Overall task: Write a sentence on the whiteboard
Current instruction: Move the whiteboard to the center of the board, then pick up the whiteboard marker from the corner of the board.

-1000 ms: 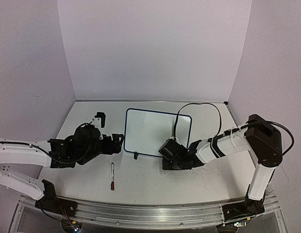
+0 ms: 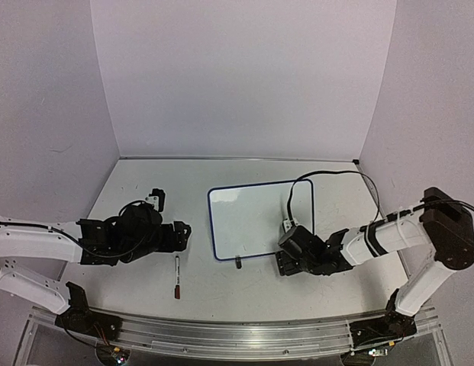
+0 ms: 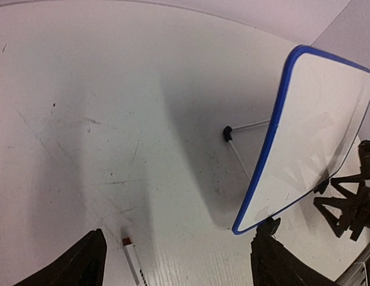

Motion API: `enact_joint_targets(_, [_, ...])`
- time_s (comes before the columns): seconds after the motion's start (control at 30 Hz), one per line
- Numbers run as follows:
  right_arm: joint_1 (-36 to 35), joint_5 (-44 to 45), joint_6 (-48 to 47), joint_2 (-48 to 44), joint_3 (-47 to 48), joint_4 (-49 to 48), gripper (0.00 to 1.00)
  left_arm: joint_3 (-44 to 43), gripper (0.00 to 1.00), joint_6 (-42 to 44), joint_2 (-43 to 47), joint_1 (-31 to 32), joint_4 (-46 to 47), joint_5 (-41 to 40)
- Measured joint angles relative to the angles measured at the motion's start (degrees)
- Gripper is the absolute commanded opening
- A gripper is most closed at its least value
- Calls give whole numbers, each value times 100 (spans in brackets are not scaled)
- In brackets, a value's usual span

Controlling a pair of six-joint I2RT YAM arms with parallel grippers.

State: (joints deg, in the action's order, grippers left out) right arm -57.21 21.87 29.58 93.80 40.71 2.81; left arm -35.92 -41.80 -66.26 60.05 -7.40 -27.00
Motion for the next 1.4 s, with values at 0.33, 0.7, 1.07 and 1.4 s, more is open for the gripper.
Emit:
enact_joint_targets(0.33, [-9, -597, -138, -2157, -356, 275, 78, 79, 51, -688, -684, -179, -914, 1099])
enact_joint_targets(0.7, [-9, -1025, -501, -3119, -361, 358, 76, -450, 24, -614, -2234, -197, -1305, 1519])
enact_joint_targets(1.07, [-9, -549, -876, -3292, 367, 535, 80, -710, 1, -459, -2457, -199, -1523, 1298])
enact_joint_targets(1.4, [437, -1917, -553, -2468, 1248, 385, 74, -841, 0, 455, -883, -140, -1613, 1071])
